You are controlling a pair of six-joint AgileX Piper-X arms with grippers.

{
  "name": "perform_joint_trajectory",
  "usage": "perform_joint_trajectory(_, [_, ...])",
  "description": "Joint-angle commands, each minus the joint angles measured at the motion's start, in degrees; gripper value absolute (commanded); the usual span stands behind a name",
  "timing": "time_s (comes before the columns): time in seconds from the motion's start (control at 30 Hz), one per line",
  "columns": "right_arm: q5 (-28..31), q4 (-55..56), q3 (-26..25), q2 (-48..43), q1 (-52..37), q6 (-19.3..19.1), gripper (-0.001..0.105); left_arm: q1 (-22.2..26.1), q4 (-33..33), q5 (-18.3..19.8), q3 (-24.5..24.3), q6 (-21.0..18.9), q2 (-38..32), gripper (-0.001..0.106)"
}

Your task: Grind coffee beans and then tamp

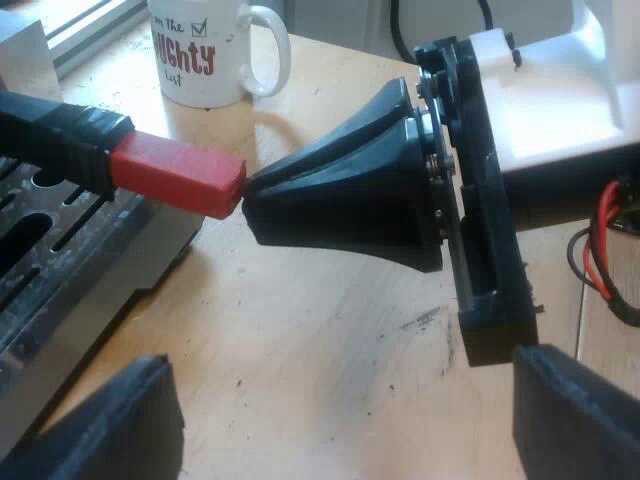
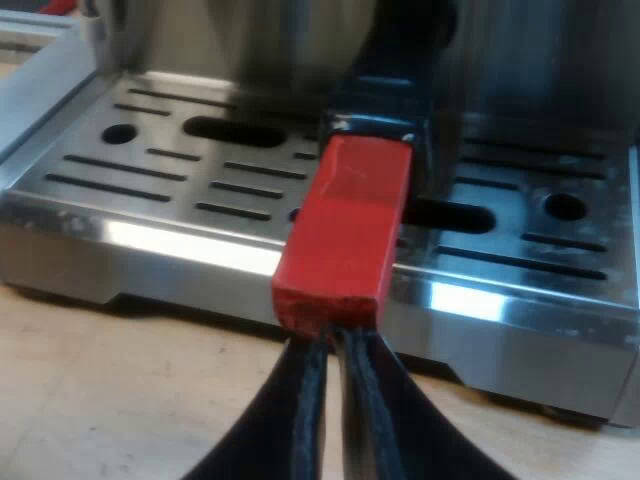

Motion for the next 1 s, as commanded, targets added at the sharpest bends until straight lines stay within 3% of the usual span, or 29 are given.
perform_joint_trajectory(0.03, [4.21, -2.16, -0.36, 0.12, -1.07, -0.75, 0.008, 0.04, 0.29, 0.51, -0.18, 0.19, -0.3, 0.071])
perform_joint_trajectory(0.63, [3.98, -3.82, -0.5, 0.25, -4.42, -1.46, 0.008, 0.04, 0.27, 0.51, -0.18, 0.19, -0.3, 0.071])
perform_joint_trajectory(0.9, [3.83, 2.59, -0.5, 0.1, 0.22, -1.09, 0.009, 0.04, 0.27, 0.51, -0.18, 0.19, -0.3, 0.071])
perform_joint_trajectory(1.0, [3.83, 5.66, -0.5, 0.1, 3.0, 0.13, 0.018, 0.04, 0.27, 0.51, -0.18, 0.19, -0.3, 0.071])
